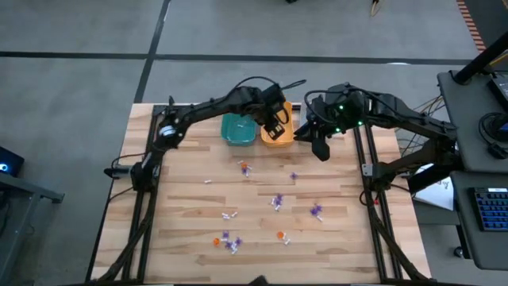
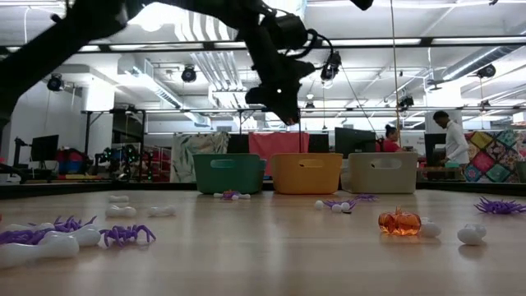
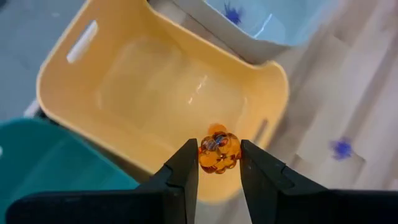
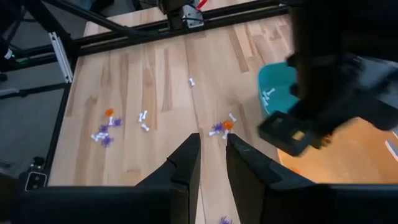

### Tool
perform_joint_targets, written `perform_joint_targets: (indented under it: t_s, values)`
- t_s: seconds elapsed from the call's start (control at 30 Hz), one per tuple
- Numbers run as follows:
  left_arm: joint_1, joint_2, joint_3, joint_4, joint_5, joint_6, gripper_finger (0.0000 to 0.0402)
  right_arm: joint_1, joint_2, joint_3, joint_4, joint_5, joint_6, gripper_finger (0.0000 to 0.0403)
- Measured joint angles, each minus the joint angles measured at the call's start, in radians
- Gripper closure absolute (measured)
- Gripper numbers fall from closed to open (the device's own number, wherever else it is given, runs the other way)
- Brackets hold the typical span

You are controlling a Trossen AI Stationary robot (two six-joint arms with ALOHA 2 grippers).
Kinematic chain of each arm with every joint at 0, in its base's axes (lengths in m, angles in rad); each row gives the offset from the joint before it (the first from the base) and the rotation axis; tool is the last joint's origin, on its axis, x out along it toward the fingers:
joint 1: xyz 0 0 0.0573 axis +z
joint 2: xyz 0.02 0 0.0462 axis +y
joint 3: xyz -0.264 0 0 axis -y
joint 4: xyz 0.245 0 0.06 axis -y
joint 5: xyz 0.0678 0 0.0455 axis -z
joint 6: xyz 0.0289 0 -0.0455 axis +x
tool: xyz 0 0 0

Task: Sort Halloween decoration
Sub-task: Put the orange pumpkin toy into the yellow bin

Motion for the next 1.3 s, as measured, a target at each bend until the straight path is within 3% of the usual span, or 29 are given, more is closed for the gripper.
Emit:
perform_joint_targets:
  t_s: [0.1,0.3,0.63,0.8,1.07,1.3]
  values:
    - [0.015,0.068,0.094,-0.019,0.001,0.029,0.0326,0.000,0.001,0.000,-0.001,0.000,0.000,0.0337]
    - [0.056,0.056,-0.008,0.053,0.051,0.003,0.0326,0.000,0.002,-0.002,-0.001,0.001,0.000,0.0337]
    - [0.086,0.107,-0.016,0.136,0.049,0.021,0.0326,0.000,0.006,-0.003,-0.002,0.028,0.001,0.0337]
    - [0.081,0.123,-0.024,0.151,0.085,0.109,0.0326,0.000,0.006,-0.003,-0.002,0.031,0.001,0.0337]
    - [0.064,0.123,-0.047,0.158,0.094,0.374,0.0326,0.000,0.006,-0.003,-0.001,0.055,0.004,0.0337]
    - [0.064,0.123,-0.076,0.158,0.093,0.463,0.0326,0.000,0.007,-0.003,-0.001,0.055,0.016,0.0337]
